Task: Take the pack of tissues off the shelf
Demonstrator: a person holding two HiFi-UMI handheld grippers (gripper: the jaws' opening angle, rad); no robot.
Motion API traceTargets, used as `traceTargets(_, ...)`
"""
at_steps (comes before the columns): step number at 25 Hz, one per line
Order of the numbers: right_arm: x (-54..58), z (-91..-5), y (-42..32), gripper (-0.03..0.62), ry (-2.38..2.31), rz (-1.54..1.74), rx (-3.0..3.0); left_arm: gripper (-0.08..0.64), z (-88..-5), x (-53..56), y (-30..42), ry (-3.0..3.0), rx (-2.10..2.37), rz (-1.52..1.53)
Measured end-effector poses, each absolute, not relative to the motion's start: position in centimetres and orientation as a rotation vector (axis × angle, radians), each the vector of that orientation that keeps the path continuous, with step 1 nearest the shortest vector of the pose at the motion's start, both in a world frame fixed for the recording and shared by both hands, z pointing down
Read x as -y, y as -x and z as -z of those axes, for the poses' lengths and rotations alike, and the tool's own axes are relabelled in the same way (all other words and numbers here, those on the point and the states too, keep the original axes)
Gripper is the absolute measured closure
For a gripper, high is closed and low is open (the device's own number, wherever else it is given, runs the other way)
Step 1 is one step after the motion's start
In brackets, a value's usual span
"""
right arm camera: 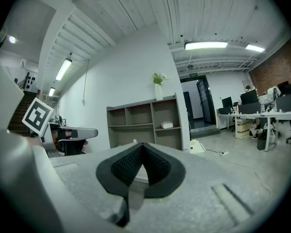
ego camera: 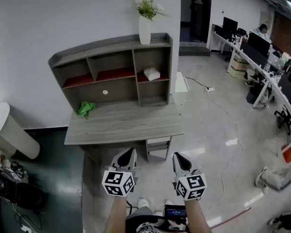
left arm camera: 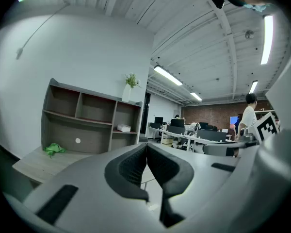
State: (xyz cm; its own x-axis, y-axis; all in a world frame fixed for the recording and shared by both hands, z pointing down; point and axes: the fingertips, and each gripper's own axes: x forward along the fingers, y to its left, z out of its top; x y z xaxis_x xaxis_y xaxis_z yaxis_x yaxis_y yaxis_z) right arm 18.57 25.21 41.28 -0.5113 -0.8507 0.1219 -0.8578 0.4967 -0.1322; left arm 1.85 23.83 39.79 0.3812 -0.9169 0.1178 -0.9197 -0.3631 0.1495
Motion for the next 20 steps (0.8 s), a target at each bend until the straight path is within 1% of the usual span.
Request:
traceTargets(10,-26.5,-40.4,-18.1,0.588,-1.561,-0.273,2.707,0.552,-38.6,-25.8,-2.0,-2.521,1.585,0.031)
traceTargets(17,-26.0,-40.2,-18.0,0.588,-1.595,-0.289,2.722,0.552,-38.7,-25.3,-0.9,-2.501,1.600,0.051)
traceTargets(20,-25.2,-40.7,-17.9,0.588,-1.599,-0.303,2.720,0.552,-39.5,-24.5,-0.2,-2.481,1.638,0.006)
